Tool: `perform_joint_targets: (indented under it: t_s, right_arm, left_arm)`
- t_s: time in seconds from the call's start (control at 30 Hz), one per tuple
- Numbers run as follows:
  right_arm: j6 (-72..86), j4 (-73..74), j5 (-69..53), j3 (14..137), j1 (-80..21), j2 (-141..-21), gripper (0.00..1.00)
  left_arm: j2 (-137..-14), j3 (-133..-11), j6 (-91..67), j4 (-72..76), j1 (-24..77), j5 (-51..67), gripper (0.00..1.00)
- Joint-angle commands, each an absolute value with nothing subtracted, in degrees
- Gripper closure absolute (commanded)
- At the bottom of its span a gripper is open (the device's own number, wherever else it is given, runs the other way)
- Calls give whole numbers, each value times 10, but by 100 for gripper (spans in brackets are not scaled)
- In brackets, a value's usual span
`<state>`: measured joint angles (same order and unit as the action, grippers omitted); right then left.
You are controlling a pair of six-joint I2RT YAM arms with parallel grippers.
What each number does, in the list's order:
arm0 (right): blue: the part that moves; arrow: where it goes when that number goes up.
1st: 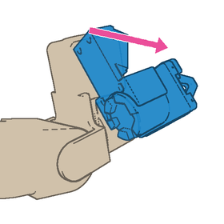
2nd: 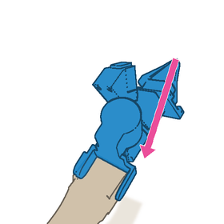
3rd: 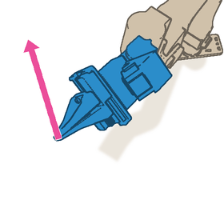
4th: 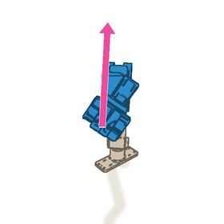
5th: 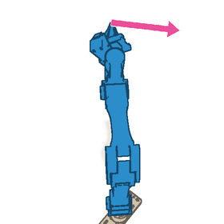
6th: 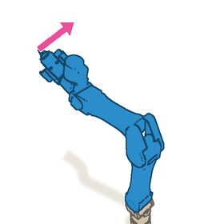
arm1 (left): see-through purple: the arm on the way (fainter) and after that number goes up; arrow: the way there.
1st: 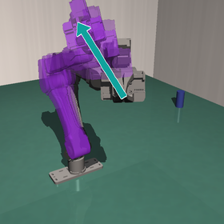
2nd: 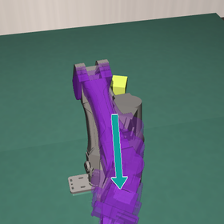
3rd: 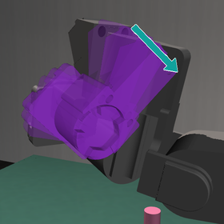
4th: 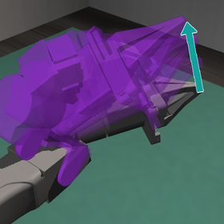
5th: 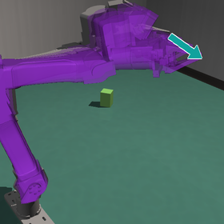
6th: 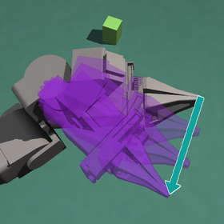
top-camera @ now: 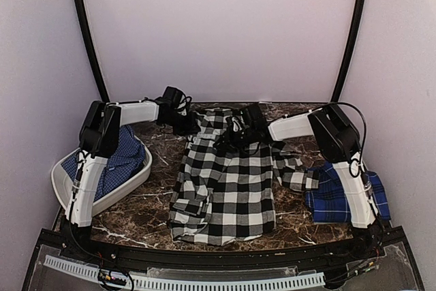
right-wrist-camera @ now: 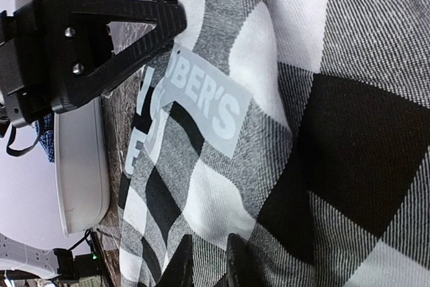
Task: Fold and stack the long sleeve shirts
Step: Move the 1/3-folded shirt to the center of the board.
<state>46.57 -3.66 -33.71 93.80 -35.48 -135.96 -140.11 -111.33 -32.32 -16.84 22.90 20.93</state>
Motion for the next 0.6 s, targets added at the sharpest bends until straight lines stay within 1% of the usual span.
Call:
perform_joint_targets:
  t_s: [0.0, 0.17, 0.27, 0.4, 0.57]
  right_arm:
    - [407, 41, -311, 990, -344, -1340, 84]
    - [356, 97, -283, 999, -332, -1292, 80]
    - [328, 119, -253, 973, -330, -1246, 78]
    - [303, 138, -207, 901, -326, -1169, 74]
    - [289, 156, -136, 772, -314, -1046, 67]
  left_arm:
    - [-1424, -1136, -311, -226, 215, 164, 83]
    - [-1428, -1146, -324, -224, 205, 155, 83]
    - [-1429, -1166, -323, -226, 205, 158, 83]
    - [-1421, -1201, -302, -229, 207, 166, 80]
    - [-1395, -1225, -294, -220, 209, 179, 75]
